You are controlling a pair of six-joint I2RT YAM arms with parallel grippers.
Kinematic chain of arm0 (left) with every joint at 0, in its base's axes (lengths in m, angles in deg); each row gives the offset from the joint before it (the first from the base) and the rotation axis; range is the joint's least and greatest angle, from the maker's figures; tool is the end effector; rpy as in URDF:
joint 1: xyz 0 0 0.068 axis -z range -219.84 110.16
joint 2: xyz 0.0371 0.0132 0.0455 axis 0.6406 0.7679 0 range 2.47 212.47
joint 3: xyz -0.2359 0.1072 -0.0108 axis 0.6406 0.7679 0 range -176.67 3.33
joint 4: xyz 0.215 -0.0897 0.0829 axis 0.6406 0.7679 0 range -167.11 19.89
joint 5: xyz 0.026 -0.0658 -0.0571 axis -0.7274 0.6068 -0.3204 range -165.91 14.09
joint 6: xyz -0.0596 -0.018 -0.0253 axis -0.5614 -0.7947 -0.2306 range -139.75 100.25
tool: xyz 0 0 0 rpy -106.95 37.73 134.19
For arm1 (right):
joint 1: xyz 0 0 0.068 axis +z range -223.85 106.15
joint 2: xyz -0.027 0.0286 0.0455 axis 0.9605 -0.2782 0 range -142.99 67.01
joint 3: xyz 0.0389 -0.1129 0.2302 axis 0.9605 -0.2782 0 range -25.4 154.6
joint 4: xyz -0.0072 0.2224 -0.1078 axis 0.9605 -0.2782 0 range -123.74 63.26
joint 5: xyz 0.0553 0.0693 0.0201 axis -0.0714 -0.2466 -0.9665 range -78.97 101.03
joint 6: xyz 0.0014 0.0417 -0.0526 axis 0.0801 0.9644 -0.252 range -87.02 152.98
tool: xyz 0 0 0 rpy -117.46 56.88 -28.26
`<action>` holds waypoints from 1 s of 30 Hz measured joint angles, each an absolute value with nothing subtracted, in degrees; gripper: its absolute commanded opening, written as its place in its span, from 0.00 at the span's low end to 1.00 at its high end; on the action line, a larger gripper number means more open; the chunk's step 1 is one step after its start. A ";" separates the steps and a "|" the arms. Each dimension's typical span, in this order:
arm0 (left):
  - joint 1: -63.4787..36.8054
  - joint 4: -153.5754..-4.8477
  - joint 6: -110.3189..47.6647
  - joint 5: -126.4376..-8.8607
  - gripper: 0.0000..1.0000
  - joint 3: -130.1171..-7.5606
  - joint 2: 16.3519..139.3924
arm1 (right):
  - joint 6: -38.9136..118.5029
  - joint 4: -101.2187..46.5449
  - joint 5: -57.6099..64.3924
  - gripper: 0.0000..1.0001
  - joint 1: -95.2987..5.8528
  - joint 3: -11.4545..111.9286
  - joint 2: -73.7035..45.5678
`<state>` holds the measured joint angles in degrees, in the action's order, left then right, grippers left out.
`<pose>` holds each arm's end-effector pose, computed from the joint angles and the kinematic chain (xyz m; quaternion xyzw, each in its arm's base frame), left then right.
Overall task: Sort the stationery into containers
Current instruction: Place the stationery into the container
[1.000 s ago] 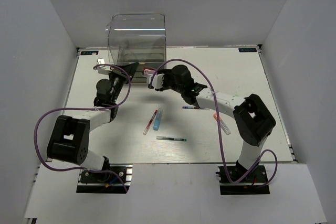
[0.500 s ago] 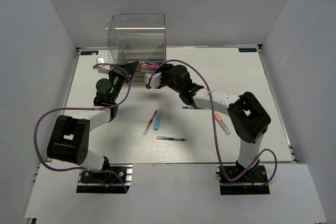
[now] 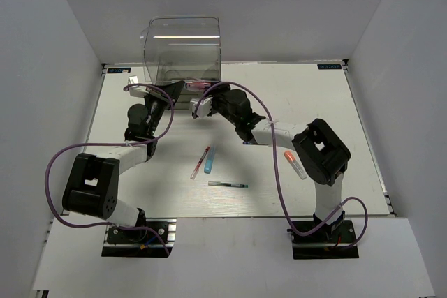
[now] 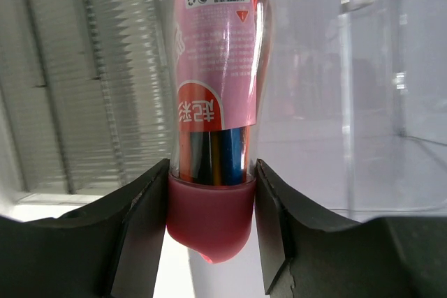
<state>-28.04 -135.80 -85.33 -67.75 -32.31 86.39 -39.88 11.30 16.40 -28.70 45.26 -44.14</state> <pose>0.3079 -0.0721 0.2535 -0.2400 0.5941 -0.5147 0.5697 0.3217 0.3164 0.2376 -0.6017 0.3992 -0.1983 0.6628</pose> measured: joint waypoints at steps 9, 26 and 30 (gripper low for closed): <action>-28.04 -135.87 -85.33 -67.72 0.00 -32.31 86.39 | -45.43 24.96 19.02 0.00 -27.66 45.34 -49.47; -27.98 -136.35 -85.39 -67.72 0.00 -32.31 86.58 | -53.21 25.73 22.52 0.00 -27.37 53.93 -56.07; -27.98 -136.81 -85.53 -67.70 0.00 -32.31 86.67 | -55.64 24.68 22.89 0.00 -27.39 54.81 -57.12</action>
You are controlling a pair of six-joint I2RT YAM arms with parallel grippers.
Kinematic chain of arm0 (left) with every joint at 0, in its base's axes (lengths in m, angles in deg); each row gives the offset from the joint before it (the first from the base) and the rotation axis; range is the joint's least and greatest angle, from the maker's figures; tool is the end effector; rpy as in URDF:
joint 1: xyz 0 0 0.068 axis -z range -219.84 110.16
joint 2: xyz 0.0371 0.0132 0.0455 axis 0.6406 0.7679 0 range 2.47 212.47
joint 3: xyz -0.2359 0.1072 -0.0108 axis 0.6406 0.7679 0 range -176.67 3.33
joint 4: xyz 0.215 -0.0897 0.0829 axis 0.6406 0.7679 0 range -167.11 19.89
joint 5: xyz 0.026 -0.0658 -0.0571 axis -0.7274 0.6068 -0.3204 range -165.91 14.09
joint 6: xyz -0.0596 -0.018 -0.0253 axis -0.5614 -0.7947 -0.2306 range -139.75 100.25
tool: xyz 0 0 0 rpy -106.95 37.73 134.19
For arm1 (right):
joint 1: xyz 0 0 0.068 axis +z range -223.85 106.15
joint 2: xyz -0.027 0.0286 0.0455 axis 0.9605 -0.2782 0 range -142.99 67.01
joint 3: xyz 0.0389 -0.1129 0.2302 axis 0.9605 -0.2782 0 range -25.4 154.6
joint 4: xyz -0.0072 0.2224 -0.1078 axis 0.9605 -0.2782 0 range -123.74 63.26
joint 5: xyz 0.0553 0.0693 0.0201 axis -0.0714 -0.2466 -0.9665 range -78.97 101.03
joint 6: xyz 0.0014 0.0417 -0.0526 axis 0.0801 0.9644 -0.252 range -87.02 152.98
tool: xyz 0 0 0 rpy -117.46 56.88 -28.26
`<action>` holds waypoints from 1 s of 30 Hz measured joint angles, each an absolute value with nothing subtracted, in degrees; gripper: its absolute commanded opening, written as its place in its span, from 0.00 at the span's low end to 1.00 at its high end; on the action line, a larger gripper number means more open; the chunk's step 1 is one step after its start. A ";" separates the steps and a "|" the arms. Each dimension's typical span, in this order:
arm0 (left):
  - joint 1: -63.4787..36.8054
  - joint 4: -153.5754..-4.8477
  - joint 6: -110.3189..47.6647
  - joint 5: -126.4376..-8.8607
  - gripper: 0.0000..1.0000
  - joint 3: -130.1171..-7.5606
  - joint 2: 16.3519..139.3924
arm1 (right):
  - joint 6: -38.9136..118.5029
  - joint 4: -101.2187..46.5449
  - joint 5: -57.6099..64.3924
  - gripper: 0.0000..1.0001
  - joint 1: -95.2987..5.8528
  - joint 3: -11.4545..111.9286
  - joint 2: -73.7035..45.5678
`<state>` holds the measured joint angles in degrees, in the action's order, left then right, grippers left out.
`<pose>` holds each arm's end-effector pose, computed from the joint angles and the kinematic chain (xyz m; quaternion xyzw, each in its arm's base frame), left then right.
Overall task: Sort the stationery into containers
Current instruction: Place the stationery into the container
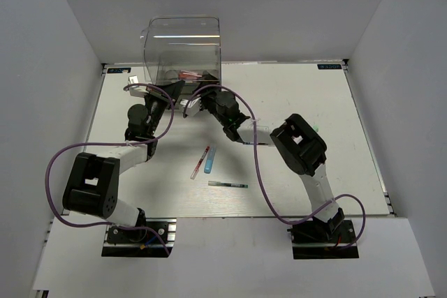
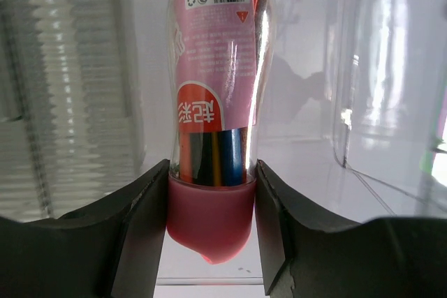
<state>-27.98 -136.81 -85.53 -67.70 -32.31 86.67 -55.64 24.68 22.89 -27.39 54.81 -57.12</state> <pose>0.3081 -0.0725 0.2542 -0.2379 0.5897 -0.5184 0.5717 0.3474 0.3497 0.2207 -0.5765 0.3223 -0.3325 0.6732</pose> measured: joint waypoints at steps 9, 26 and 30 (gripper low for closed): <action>-27.98 -137.62 -85.59 -67.70 0.00 -32.31 87.02 | -63.68 20.87 21.99 0.00 -28.33 54.94 -57.19; -27.83 -138.36 -85.59 -67.64 0.00 -32.31 87.24 | -75.49 15.39 20.70 0.00 -30.34 57.12 -57.21; -27.83 -138.41 -85.59 -67.55 0.00 -32.31 87.24 | -76.99 14.78 20.20 0.00 -30.37 57.32 -57.21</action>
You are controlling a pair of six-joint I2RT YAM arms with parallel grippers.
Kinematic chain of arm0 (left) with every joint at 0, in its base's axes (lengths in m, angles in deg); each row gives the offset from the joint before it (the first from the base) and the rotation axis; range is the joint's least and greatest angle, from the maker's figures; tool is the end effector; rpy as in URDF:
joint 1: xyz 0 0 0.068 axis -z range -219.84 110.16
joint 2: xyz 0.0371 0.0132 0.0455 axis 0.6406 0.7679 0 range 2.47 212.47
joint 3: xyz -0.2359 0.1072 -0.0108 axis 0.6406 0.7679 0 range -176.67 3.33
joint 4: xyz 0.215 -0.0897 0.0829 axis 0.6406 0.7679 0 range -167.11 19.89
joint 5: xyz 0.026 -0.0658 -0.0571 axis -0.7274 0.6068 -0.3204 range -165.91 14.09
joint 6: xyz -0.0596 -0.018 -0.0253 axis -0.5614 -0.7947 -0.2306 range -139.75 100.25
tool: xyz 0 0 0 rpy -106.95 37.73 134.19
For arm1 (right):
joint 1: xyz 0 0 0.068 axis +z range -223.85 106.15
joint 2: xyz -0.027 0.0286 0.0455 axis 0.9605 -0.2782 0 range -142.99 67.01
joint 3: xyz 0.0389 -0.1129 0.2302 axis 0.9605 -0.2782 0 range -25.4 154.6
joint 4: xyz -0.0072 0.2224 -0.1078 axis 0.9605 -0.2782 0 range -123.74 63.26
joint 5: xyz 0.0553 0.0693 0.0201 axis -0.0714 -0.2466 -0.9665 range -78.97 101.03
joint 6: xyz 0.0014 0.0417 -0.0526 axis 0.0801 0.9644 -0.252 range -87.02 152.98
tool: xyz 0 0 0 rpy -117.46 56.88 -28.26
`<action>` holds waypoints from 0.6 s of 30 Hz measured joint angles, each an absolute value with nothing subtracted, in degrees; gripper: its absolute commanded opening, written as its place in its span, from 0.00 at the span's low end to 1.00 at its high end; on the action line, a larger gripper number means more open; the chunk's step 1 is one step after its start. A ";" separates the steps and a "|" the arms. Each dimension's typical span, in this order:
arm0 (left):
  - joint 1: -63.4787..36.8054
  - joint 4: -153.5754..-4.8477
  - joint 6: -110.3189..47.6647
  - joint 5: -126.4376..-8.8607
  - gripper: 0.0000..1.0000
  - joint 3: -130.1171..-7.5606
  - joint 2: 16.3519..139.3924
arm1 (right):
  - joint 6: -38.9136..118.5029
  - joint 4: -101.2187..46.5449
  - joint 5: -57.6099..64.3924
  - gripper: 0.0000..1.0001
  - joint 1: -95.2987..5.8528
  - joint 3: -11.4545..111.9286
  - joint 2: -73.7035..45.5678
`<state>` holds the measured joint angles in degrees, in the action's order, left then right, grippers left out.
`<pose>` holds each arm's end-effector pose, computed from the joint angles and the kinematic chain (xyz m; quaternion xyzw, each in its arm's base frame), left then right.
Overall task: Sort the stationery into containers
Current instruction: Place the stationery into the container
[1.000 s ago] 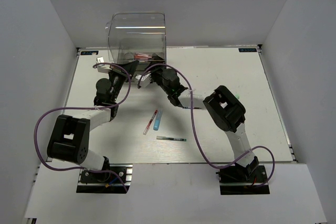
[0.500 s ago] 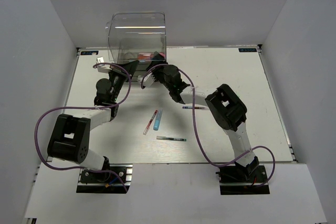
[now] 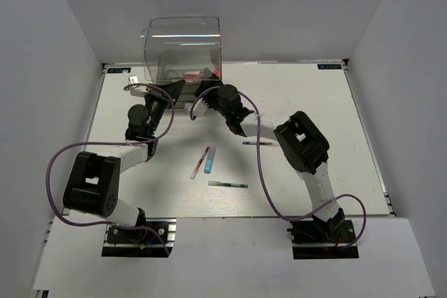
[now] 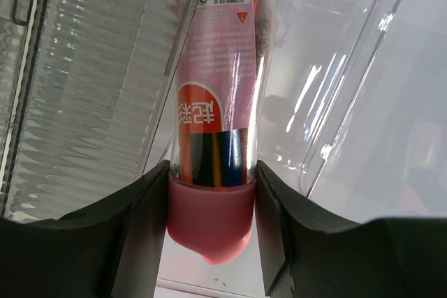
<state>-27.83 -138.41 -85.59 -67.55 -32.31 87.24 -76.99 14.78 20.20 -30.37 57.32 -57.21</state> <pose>0.3085 -0.0736 0.2548 -0.2330 0.5843 -0.5232 0.5749 0.3682 0.3375 0.2129 -0.6730 0.2169 -0.4337 0.5586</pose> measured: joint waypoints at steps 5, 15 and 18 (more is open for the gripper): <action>-27.83 -138.41 -85.59 -67.53 0.00 -32.31 87.24 | -78.35 14.25 19.24 0.24 -30.50 57.32 -57.15; -27.72 -140.72 -85.90 -67.27 0.00 -32.33 87.43 | -80.38 8.92 16.38 0.90 -30.67 56.56 -53.41; -27.67 -141.49 -85.92 -67.22 0.00 -32.39 87.43 | -80.47 8.57 16.07 0.90 -30.67 56.56 -53.17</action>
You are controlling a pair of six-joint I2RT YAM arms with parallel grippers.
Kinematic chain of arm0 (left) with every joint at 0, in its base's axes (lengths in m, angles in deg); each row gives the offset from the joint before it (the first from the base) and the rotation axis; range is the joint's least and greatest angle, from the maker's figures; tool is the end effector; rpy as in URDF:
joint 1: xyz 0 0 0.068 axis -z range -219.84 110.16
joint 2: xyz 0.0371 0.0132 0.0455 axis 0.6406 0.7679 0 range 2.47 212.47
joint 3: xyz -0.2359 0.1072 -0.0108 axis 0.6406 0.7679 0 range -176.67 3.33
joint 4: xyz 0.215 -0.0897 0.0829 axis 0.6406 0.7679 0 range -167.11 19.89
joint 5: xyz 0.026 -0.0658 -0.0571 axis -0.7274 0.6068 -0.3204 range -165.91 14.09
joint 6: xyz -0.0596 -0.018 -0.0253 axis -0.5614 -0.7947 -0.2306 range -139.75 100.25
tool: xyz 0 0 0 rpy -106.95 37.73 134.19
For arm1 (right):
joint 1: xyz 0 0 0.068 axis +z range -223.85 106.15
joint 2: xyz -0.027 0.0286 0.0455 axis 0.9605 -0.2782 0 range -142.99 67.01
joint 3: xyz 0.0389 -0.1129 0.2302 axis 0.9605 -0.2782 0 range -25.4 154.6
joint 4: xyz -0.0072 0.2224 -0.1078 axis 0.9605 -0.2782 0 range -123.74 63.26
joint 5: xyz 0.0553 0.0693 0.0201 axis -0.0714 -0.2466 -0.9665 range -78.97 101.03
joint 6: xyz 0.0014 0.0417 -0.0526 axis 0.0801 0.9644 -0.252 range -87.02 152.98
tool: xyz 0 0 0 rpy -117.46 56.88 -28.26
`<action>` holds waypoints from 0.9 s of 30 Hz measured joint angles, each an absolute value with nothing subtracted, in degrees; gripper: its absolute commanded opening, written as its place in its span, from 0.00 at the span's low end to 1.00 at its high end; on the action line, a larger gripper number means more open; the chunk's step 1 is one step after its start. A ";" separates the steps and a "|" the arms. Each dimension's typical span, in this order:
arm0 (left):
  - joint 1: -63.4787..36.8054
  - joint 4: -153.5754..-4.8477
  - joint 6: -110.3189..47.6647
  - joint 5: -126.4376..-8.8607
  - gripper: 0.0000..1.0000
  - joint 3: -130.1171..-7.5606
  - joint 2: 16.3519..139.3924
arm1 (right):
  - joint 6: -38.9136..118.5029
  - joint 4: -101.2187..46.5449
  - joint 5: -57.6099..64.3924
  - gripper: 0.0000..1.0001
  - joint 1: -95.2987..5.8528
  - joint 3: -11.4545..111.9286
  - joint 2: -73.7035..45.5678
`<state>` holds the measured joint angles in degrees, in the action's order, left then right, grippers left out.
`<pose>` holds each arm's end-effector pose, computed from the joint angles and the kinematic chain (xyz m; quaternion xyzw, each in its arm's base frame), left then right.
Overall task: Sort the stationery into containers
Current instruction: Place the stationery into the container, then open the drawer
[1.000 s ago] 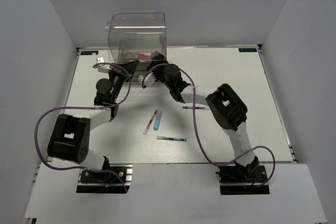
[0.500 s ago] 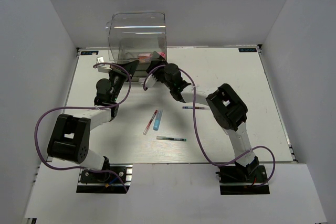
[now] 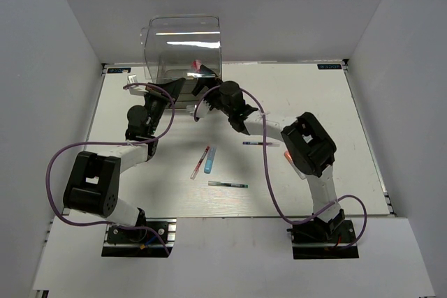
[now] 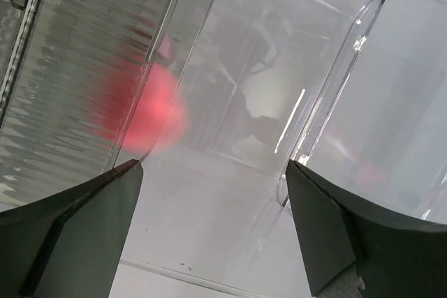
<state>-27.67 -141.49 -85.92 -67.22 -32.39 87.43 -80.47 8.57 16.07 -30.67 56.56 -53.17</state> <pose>0.3073 -0.0745 0.2608 -0.2215 0.5673 -0.5359 0.5848 0.3609 0.3323 0.2281 -0.7031 0.1763 -0.4221 0.5445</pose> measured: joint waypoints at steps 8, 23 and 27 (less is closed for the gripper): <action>-27.65 -142.12 -85.96 -66.83 0.00 -32.39 87.43 | -77.34 4.35 11.26 0.88 -30.78 52.36 -48.34; -27.67 -133.29 -85.72 -68.47 0.40 -31.91 87.50 | -54.22 -22.38 -8.65 0.12 -31.52 38.98 -27.99; -27.67 -126.67 -85.26 -70.24 0.59 -31.85 87.50 | -39.03 -26.58 -8.63 0.27 -31.85 38.85 -27.55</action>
<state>-27.67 -126.67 -85.26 -70.24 -31.85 87.50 -39.03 -26.58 -8.63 -31.85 38.85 -27.55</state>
